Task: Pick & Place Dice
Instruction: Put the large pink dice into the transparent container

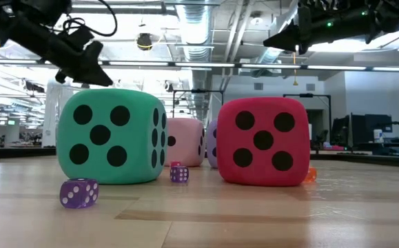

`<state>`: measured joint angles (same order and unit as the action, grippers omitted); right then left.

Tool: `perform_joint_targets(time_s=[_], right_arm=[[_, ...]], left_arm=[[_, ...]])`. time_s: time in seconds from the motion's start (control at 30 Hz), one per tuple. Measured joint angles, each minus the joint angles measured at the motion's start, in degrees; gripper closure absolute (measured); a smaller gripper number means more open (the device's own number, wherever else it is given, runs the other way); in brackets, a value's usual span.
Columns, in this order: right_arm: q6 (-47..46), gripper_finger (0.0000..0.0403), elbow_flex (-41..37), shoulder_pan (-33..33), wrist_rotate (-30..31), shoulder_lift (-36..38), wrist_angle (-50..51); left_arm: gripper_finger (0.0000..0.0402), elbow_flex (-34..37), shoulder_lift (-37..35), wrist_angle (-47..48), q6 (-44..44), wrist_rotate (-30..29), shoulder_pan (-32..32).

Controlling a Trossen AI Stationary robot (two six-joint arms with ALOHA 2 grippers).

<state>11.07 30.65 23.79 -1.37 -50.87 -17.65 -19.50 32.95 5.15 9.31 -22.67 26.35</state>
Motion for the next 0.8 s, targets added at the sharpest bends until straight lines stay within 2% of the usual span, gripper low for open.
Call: perform_joint_targets(time_s=[0.2,0.8], right_arm=[[-0.09,0.0403,0.00,0.00,0.00,0.00,0.00],[0.04,0.0403,0.00,0.00,0.01,0.00,1.70]], left_arm=[[0.0335,2.02,-3.27,0.33,-0.50,1.65,-0.01],[0.0335,2.05,-3.30,-0.16,-0.06,1.67,-0.02]])
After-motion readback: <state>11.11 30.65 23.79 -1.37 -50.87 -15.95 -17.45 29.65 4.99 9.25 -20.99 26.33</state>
